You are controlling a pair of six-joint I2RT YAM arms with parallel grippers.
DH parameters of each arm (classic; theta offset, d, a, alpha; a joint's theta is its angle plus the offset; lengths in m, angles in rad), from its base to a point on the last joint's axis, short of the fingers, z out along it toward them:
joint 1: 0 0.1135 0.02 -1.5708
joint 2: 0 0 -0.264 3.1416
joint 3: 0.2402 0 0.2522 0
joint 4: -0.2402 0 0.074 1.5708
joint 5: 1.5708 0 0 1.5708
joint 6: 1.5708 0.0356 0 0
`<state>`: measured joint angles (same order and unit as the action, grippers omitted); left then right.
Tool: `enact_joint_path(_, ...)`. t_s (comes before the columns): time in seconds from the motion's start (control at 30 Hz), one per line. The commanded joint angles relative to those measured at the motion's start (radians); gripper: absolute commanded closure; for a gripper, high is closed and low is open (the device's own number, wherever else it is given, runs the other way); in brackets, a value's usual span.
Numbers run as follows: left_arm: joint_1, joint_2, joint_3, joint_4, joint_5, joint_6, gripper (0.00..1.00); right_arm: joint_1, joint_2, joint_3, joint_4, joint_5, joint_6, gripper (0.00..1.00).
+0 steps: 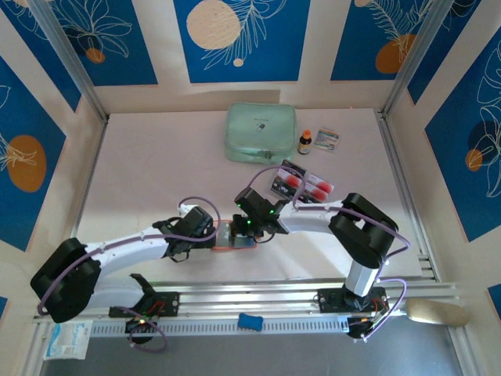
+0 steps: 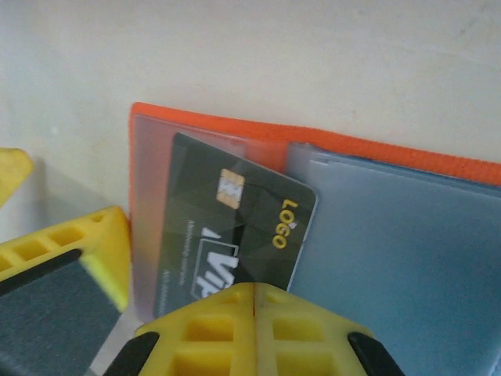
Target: Put the credit cards into the card holder
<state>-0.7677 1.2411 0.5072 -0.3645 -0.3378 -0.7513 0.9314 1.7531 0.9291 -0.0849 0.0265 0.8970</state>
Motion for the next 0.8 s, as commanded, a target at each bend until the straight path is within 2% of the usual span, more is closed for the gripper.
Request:
enact_joint_path(0.0, 0.008, 0.009, -0.018, 0.019, 0.002, -0.013, 0.00, 0.013, 0.035, 0.045, -0.033, 0.003, -0.024, 0.96)
enact_joint_path(0.37, 0.011, -0.044, 0.017, -0.021, -0.030, 0.000, 0.00, 0.036, 0.112, 0.132, -0.056, -0.030, -0.025, 0.99)
enact_joint_path(0.77, 0.056, -0.089, 0.050, -0.039, -0.005, 0.006, 0.00, 0.008, 0.003, 0.097, -0.057, -0.027, -0.030, 0.98)
